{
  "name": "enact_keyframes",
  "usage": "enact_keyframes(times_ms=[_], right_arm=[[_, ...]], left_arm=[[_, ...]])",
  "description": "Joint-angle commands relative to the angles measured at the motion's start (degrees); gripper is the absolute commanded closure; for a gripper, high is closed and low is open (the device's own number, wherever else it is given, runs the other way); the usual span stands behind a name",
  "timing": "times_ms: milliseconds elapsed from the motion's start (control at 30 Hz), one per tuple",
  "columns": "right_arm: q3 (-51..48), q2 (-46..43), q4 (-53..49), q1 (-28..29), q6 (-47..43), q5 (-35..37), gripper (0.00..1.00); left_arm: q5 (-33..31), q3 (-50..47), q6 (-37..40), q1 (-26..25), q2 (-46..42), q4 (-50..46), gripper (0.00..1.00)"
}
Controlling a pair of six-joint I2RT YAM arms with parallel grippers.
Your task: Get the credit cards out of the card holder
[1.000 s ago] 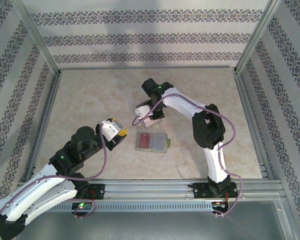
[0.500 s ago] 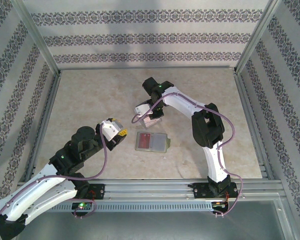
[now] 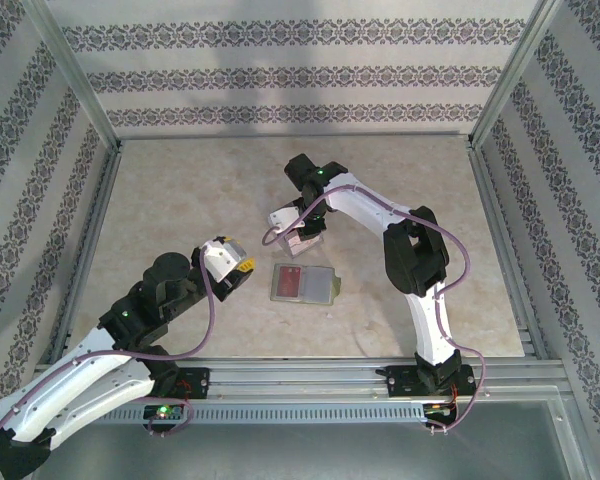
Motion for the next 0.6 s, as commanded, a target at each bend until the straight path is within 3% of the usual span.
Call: enact_keyframes(times_ms=[0, 200, 267, 300, 567], right_arm=[[1.3, -1.3, -0.9, -0.4, 0.9, -2.0, 0.72], [1.1, -4.3, -0.6, -0.9, 3.8, -2.0, 0.68], [1.0, -5.8, -0.6, -1.0, 5.5, -2.7, 0.50], [0.9, -6.6, -0.5, -1.0, 6.3, -3.1, 0.46], [-6.3, -17.2, 8.6, -1.1, 19.2, 2.0, 0.37]], left_arm=[[-0.6, 0.6, -0.5, -0.5, -0.5, 0.4, 0.53], [-1.0, 0.2, -2.1, -0.5, 0.1, 2.0, 0.53], [-1.3, 0.1, -3.0, -0.5, 0.3, 2.4, 0.52], [-1.4, -0.1, -3.5, -0.5, 0.3, 2.6, 0.52], [-3.5, -1.6, -6.3, -0.5, 0.8, 5.1, 0.52]])
